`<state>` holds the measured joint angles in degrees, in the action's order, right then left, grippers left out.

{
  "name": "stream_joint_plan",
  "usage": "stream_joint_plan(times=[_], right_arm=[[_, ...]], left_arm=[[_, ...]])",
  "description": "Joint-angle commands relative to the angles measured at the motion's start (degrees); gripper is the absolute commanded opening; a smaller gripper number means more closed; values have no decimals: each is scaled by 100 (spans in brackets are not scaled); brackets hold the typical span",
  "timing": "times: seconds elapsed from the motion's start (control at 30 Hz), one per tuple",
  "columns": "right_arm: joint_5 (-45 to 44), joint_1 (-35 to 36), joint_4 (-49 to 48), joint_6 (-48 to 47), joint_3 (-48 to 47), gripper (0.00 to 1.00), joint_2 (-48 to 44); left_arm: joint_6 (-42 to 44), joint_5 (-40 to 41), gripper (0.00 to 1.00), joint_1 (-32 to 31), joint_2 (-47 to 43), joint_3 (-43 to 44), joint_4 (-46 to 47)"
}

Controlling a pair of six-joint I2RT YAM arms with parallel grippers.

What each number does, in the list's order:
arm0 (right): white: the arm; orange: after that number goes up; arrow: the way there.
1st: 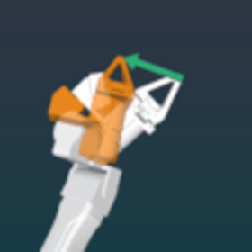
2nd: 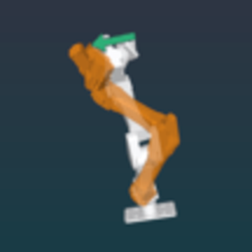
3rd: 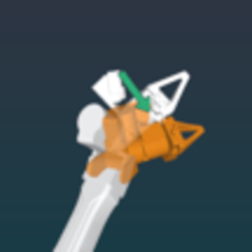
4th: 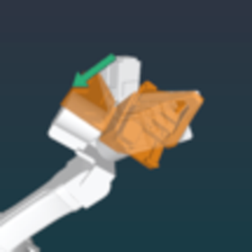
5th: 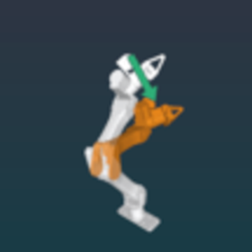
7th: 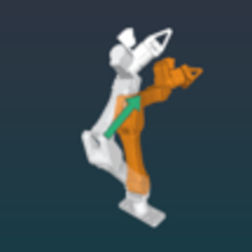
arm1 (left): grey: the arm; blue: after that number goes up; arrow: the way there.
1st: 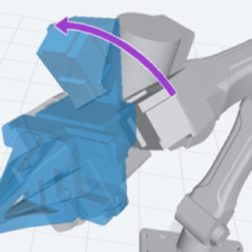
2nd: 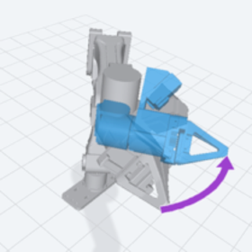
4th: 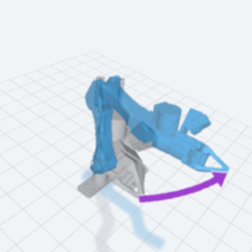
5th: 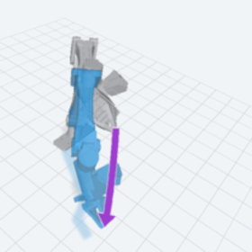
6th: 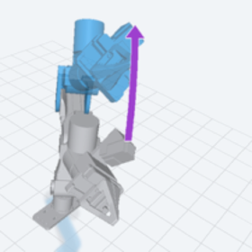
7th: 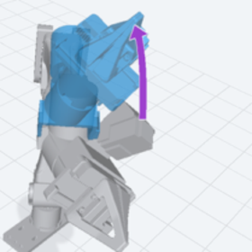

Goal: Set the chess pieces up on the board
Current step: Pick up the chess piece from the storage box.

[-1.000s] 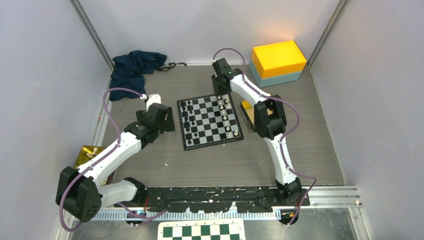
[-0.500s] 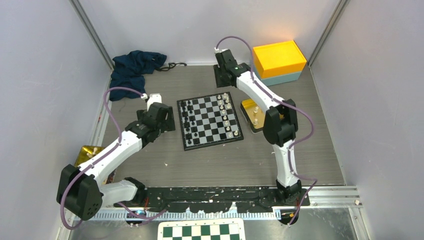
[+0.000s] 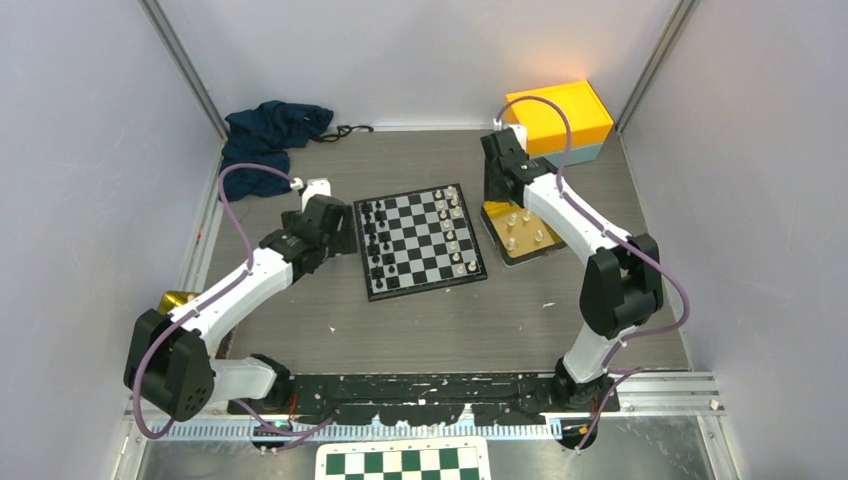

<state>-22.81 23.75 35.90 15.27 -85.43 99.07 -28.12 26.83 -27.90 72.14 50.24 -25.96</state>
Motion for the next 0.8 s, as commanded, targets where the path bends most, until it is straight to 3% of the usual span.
stream_joint_plan(times=[0.0,0.27,0.77], right_arm=[[-159,-205,-400,421,658,52,-537],[357,-494,-747,597,1162,51,-508],[549,-780,-916,781,1019,48,11]], left_arm=[[-72,-63,100,-24,82,363,195],[-99,-78,100,-27,87,447,53],[-49,-40,100,-22,-16,372,-33]])
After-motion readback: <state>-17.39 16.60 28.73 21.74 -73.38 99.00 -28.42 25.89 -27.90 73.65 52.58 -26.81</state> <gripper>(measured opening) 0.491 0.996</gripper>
